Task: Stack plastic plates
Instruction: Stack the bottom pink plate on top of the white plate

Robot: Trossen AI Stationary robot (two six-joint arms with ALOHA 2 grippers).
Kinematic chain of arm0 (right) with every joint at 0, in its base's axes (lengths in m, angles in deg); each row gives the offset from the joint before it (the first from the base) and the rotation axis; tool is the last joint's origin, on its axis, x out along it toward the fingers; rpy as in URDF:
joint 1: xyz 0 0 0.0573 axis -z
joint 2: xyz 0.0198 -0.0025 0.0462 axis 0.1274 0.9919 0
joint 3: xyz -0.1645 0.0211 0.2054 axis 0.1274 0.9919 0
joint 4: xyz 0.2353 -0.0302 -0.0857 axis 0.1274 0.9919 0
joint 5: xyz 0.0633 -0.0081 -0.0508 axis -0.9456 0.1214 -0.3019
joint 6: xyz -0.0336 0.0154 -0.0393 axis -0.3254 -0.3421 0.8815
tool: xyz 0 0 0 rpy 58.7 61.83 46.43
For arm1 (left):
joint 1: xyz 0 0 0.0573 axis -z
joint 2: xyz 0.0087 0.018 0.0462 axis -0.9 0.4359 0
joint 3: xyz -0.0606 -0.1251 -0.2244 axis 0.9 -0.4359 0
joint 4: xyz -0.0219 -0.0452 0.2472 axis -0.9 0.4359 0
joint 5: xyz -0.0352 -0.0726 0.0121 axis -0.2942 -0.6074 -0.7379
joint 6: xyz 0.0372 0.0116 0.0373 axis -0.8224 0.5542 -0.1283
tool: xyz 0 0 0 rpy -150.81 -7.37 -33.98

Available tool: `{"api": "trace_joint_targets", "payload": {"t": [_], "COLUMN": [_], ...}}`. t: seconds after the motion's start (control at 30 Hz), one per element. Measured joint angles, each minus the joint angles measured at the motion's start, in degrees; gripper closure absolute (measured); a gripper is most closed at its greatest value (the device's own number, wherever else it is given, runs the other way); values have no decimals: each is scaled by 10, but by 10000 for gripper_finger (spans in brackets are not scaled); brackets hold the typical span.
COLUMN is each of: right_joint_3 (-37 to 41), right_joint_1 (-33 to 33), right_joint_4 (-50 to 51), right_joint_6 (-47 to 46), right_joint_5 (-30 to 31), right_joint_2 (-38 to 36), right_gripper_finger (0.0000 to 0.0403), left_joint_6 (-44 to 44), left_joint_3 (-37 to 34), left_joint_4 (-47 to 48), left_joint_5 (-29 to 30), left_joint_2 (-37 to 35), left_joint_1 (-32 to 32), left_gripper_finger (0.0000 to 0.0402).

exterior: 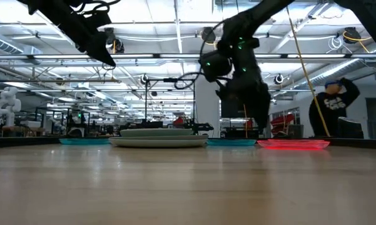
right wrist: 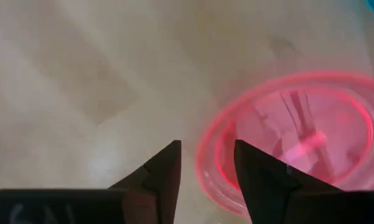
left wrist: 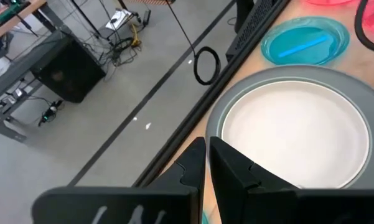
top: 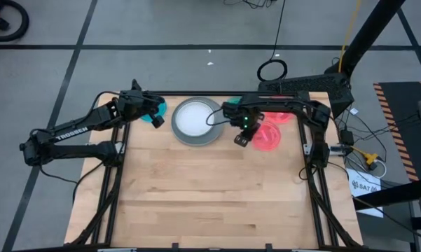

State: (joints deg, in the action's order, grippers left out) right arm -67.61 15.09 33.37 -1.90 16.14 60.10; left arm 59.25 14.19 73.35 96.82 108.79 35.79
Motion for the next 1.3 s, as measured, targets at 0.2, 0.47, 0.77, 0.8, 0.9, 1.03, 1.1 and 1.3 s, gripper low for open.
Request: {"api": "trace_joint_targets", "payload": {"t": [0.2,0.47,0.77,0.8,0.9,1.03,1.1,1.3], "right_joint_3": [96,115,115,115,115,115,115,114], "right_joint_1": [8,-16,-45,-46,-46,-48,-50,-51], "right_joint_4": [-68,-83,-110,-110,-128,-158,-155,-158], "right_joint_6": [-100,-131,-171,-177,-184,-201,-205,-220], "right_joint_5": [34,32,65,76,93,92,92,90], "right_joint_2": [-34,-40,-40,-40,-36,-21,-13,-7], "right_gripper_finger": [259,259,259,259,264,279,285,306], "left_joint_6": [0,-12,-28,-28,-29,-32,-36,-44], "left_joint_3": [0,0,0,0,0,0,0,0], "left_joint_4": [0,-9,-12,-12,-12,-11,-11,-11], "left_joint_5": [0,1,1,1,1,1,1,1], "left_joint_2": [0,0,0,0,0,0,0,0], "left_joint_1": [0,0,0,0,0,0,0,0], "left_gripper_finger": [371,371,371,371,371,371,371,371]}}
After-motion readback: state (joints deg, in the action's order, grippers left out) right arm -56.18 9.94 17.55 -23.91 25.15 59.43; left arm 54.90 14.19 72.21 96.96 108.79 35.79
